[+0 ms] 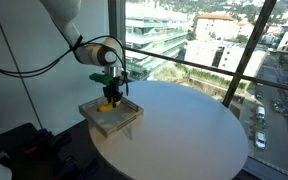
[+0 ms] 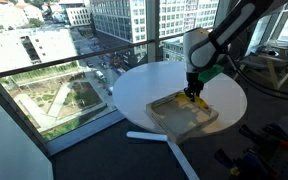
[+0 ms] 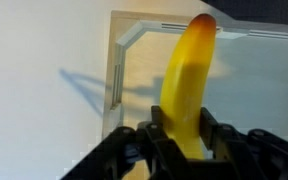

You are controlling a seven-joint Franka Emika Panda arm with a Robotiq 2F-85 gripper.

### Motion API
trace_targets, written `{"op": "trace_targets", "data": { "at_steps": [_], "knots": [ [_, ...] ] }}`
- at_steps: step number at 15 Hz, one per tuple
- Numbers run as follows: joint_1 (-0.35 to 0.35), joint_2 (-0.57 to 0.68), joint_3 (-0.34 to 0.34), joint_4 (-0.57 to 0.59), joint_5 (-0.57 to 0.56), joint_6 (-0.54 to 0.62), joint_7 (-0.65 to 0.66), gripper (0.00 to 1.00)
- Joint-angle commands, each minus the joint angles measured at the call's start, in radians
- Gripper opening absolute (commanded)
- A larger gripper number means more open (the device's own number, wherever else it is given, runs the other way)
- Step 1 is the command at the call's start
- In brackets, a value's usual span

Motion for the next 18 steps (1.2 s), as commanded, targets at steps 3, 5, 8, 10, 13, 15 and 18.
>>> {"op": "trace_targets", "data": {
  "at_steps": [3, 5, 8, 10, 13, 15, 18],
  "knots": [
    [0.027, 0.036, -0.007, 0.052, -0.01, 0.028, 0.017, 0.15],
    [0.033, 0.049, -0.008, 0.065, -0.009, 0.036, 0.016, 0.15],
    [0.037, 0.075, -0.009, 0.091, -0.006, 0.031, 0.014, 0.15],
    [0.037, 0.091, -0.008, 0.106, -0.002, 0.024, 0.01, 0.15],
    [0.037, 0.115, -0.009, 0.123, 0.0, 0.017, 0.008, 0.15],
    [0.038, 0.129, -0.01, 0.132, 0.0, 0.016, 0.009, 0.15],
    [0.039, 0.145, -0.012, 0.141, 0.0, 0.014, 0.01, 0.15]
  ]
}}
